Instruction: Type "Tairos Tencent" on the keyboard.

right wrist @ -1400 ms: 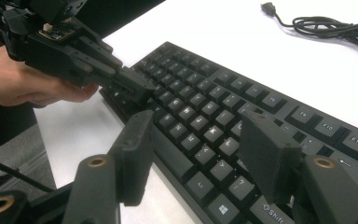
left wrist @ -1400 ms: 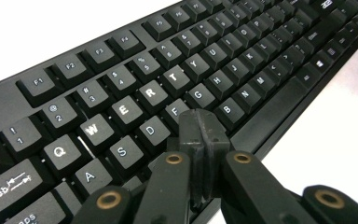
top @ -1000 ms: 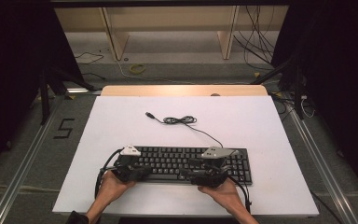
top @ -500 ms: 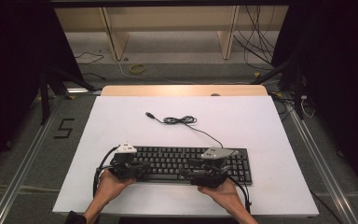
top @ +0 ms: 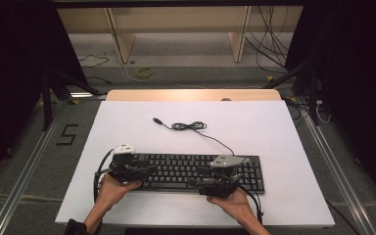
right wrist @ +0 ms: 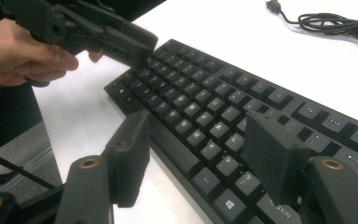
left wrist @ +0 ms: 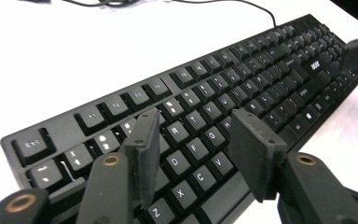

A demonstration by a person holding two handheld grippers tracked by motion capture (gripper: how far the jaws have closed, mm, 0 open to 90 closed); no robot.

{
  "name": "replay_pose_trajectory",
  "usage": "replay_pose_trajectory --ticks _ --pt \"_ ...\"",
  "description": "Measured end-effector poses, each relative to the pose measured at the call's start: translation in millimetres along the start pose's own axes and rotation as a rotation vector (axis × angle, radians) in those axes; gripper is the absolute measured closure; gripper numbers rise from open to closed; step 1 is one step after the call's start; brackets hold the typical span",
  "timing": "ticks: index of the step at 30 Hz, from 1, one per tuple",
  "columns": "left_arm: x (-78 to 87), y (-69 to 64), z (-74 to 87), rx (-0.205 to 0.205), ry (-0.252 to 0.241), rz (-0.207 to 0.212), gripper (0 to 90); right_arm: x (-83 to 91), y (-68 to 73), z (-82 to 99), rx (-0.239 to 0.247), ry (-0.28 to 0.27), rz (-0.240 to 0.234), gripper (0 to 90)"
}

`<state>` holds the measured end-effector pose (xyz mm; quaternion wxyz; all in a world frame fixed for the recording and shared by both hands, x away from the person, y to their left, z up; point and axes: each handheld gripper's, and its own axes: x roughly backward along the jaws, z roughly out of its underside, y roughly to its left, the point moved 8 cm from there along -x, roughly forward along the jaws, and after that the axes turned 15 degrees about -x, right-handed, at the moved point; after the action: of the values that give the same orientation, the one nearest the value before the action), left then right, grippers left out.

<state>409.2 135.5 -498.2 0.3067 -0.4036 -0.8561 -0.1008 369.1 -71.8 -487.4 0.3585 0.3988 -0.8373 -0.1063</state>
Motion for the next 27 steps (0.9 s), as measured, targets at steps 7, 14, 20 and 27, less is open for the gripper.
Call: replay_pose_trajectory --ticks 7,14,20,27 --pt "-2.3 7.7 -1.9 0.016 0.007 -0.015 48.6 -1.4 1.3 0.5 0.003 0.001 -0.005 41.6" --pt "-8.3 16.0 -1.1 0.039 0.031 -0.027 41.3 -1.7 2.4 0.6 0.006 0.000 -0.006 40.0" --pt "-10.9 21.2 -0.9 0.045 0.034 -0.028 48.1 -2.0 3.5 0.7 0.008 0.001 -0.008 38.9" --pt "-14.6 23.2 0.4 0.030 0.055 -0.024 67.6 -2.5 5.4 1.2 0.012 0.003 -0.012 38.9"
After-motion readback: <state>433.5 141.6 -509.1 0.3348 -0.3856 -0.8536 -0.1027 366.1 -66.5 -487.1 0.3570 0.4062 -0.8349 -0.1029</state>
